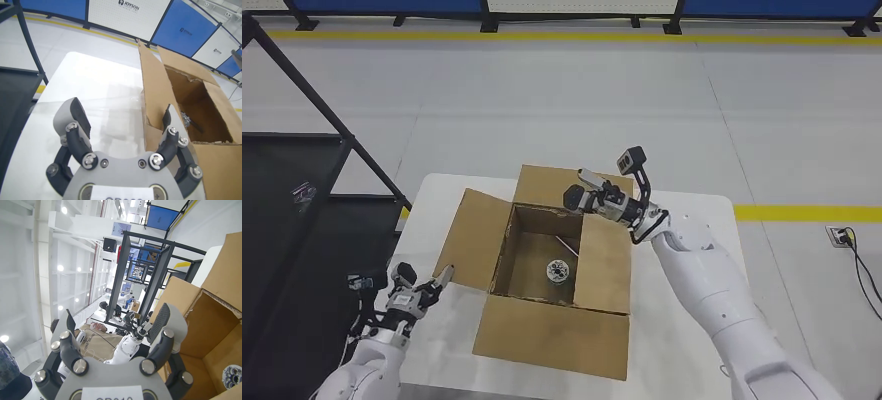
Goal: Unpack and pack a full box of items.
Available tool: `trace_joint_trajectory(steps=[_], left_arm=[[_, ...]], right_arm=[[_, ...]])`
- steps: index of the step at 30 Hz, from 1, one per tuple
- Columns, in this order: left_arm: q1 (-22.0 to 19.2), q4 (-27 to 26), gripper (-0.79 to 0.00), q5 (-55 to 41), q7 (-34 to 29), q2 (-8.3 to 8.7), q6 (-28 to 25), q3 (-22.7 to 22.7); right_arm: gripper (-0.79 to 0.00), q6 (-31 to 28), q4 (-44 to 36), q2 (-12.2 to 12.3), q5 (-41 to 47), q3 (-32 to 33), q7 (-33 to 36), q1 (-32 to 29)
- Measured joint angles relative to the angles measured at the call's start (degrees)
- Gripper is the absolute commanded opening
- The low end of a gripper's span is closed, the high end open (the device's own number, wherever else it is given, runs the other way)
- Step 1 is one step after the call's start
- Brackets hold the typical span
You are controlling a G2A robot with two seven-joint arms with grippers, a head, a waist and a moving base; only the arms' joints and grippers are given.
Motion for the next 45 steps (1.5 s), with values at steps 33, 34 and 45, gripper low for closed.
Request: trace_joint_trajectory(steps=[33, 34, 45], left_arm=[[-14.2, -10.2, 0.000, -9.0, -21.1, -0.76, -4.4, 16.6], [-14.2, -10.2, 0.000, -9.1, -21.1, -0.76, -4.5, 16.6], [-15.7, -7.4, 0.000, -16.3, -24.3, -1.20, -3.8, 19.1]], right_arm=[[0.000, -2.8, -31.7, 8.5, -4.8, 20.6, 4.2, -25.8], [0.000, -2.8, -31.7, 8.5, -4.8, 20.6, 4.3, -25.8], [0.000, -5.7, -36.6, 9.0, -11.1, 20.7, 1.6, -27.3]])
